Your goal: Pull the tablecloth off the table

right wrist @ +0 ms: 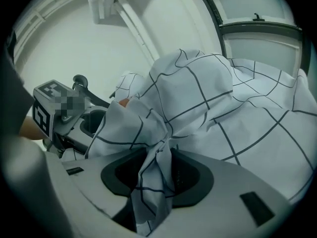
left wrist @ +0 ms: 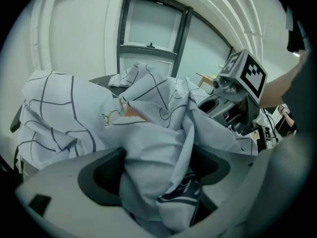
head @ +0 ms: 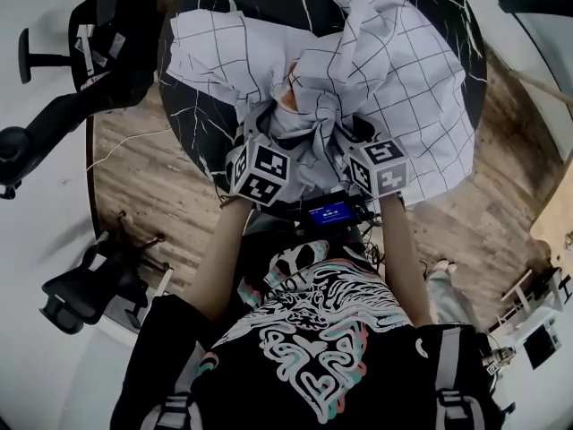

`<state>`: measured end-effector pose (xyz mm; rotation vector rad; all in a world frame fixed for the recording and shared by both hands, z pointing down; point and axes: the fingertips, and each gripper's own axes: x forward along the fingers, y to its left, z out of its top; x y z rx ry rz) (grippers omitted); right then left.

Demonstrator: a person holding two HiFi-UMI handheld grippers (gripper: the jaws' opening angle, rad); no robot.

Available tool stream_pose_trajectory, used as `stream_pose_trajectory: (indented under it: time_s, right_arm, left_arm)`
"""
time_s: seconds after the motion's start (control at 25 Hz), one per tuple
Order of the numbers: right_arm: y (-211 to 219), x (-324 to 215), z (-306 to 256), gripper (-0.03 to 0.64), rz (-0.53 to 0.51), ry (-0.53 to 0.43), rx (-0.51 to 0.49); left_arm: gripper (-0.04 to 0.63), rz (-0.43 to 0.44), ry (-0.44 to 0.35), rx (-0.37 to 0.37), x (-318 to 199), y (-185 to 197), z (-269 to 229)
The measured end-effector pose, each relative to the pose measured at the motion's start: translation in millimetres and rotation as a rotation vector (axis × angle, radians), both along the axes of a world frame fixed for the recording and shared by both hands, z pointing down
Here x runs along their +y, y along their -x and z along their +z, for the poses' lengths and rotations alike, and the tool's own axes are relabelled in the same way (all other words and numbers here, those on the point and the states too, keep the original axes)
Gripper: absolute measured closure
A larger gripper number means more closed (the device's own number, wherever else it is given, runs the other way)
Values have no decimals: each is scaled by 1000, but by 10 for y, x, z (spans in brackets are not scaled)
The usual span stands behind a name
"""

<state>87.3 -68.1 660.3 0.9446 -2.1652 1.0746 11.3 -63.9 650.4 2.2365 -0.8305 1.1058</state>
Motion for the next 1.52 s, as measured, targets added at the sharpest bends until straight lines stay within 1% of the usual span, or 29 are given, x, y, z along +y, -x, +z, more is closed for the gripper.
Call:
stream_pose_trajectory:
  time_s: [0.12,0.36,0.64,0.84,1.28,1.4,1.52]
  right_arm:
    - [15,-13,52,485,-4,0,6]
    - [-60,-12,80,546,11,-2,38]
    - [-69,-39,95,574,21,-17,64]
    - [-73,-58,91,583,26,-11,73]
    - [-50,-78,114,592,62,-1,141]
    - [-30,-79,105,595,66,-4,144]
    - [10,-75,90,597,63,3,121]
  left_arm:
    - [169,2,-14,-10,-14,10,18]
    - [181,-3,-45,-29,3,-15,53]
    - [192,7,-72,-26,-12,-16,77]
    - [198,18,-123,-17,-22,-23,55]
    - [221,71,-72,6,-25,-47,81]
    - [230,81,-65,11,-29,-52,81]
    - [235,84,-68,14,-29,-51,81]
